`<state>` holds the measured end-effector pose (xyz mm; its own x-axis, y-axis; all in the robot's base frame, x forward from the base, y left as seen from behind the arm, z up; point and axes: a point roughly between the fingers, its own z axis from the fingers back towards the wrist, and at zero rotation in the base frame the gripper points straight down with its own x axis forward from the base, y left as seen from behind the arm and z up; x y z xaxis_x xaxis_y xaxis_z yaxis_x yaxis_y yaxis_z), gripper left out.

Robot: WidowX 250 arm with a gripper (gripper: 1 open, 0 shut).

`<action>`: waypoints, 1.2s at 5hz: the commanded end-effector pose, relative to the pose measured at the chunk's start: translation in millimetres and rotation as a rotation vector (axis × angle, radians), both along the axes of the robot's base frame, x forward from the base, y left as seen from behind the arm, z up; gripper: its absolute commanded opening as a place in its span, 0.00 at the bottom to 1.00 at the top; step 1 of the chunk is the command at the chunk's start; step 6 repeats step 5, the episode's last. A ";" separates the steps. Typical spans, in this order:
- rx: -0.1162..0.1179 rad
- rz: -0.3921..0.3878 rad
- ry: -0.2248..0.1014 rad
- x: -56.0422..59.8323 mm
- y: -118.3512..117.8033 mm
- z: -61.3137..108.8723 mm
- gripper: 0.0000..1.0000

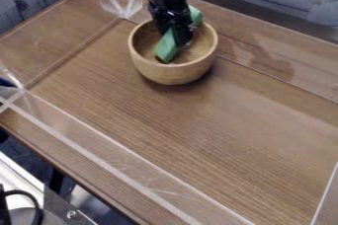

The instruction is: Put the green block in the brown bowl

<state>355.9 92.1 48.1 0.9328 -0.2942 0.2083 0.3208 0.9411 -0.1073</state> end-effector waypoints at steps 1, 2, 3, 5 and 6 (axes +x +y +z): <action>0.004 0.012 -0.020 0.9 -1.1 1.6 0.00; -0.002 0.008 -0.032 -1.8 -1.3 2.3 0.00; -0.007 0.004 -0.048 -4.9 -1.8 6.6 1.00; 0.021 0.035 -0.069 -0.9 -12.7 -15.0 1.00; 0.021 0.035 -0.069 -0.9 -12.7 -15.0 1.00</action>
